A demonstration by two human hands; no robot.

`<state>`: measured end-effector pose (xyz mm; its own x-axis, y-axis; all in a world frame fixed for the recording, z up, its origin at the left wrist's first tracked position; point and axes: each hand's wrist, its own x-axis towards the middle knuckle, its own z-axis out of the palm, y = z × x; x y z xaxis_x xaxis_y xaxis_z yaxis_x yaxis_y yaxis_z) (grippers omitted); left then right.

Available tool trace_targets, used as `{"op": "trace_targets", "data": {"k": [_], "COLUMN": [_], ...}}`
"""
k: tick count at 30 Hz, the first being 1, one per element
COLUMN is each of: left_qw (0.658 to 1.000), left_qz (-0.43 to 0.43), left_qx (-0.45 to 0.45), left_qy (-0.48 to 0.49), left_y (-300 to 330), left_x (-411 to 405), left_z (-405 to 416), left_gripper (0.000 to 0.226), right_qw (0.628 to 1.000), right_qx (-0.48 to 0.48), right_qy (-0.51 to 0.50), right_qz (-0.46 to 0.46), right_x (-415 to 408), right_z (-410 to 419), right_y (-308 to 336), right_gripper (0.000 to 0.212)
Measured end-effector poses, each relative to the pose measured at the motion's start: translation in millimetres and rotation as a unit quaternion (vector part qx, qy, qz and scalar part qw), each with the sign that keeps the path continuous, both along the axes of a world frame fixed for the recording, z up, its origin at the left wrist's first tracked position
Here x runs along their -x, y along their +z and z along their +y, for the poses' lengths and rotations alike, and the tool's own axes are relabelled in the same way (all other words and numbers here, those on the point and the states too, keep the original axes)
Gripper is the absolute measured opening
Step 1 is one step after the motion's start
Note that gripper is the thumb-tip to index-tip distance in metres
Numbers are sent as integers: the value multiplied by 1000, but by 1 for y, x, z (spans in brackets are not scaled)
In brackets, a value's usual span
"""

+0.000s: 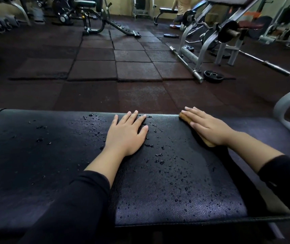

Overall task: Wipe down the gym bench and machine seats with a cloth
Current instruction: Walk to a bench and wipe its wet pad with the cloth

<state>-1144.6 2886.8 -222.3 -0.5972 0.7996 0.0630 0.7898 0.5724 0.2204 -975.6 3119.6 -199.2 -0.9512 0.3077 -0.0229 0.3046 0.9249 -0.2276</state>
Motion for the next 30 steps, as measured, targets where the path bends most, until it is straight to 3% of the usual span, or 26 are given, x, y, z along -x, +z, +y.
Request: {"op": "trace_targets", "data": {"k": [6, 11, 16, 25, 28, 30], "left_qw": [1000, 1000, 1000, 1000, 1000, 1000], "left_qz": [-1, 0, -1, 0, 4, 2], "left_qx": [-3, -3, 8, 16, 14, 11], "left_qy": [1, -3, -6, -7, -6, -7], "left_y": [0, 0, 1, 1, 1, 1], "left_x": [0, 0, 0, 0, 1, 1], "left_z": [1, 0, -1, -1, -1, -1], "left_gripper": [51, 52, 52, 52, 52, 51], "right_qw": [999, 995, 998, 998, 998, 996], "right_qx": [-38, -17, 12, -18, -50, -60], "right_qy": [19, 97, 67, -59, -17, 22], "right_qz": [2, 18, 7, 22, 40, 62], "right_x": [34, -44, -98, -53, -33, -43], "right_z": [-60, -102, -94, -112, -157, -183], "right_y": [-10, -8, 4, -5, -10, -14], "right_gripper": [50, 58, 52, 50, 63, 60]}}
